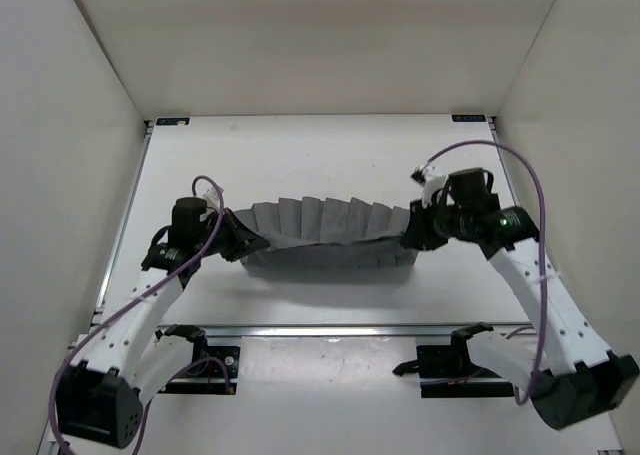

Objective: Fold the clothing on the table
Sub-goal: Fold the skirt

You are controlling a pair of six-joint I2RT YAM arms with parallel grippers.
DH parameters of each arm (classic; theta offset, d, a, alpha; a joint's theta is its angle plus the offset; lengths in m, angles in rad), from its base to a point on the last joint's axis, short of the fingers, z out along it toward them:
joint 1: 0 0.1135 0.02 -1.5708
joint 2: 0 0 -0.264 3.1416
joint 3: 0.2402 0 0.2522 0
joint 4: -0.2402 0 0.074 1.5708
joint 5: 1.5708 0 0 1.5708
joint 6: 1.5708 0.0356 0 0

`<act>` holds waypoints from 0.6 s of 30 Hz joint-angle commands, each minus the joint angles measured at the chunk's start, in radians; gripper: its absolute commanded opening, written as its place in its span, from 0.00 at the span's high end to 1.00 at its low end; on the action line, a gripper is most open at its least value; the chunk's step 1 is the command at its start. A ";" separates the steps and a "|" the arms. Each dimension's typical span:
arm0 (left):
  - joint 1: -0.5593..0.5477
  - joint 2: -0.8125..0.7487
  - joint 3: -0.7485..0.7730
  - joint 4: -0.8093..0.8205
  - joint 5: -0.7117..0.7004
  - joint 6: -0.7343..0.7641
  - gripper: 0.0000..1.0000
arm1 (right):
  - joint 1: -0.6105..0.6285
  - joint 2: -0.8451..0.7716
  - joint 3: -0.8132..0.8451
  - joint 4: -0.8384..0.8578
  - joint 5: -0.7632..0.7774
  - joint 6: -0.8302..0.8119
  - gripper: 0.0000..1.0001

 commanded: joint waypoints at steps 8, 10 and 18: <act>0.067 0.412 0.221 0.246 -0.037 0.000 0.99 | -0.331 0.338 0.054 0.467 -0.248 0.161 1.00; 0.081 0.472 0.250 0.280 -0.045 -0.003 0.98 | -0.311 0.412 0.065 0.498 -0.231 0.170 1.00; 0.104 0.690 0.383 0.319 -0.048 -0.006 0.88 | -0.316 0.607 0.146 0.547 -0.212 0.210 1.00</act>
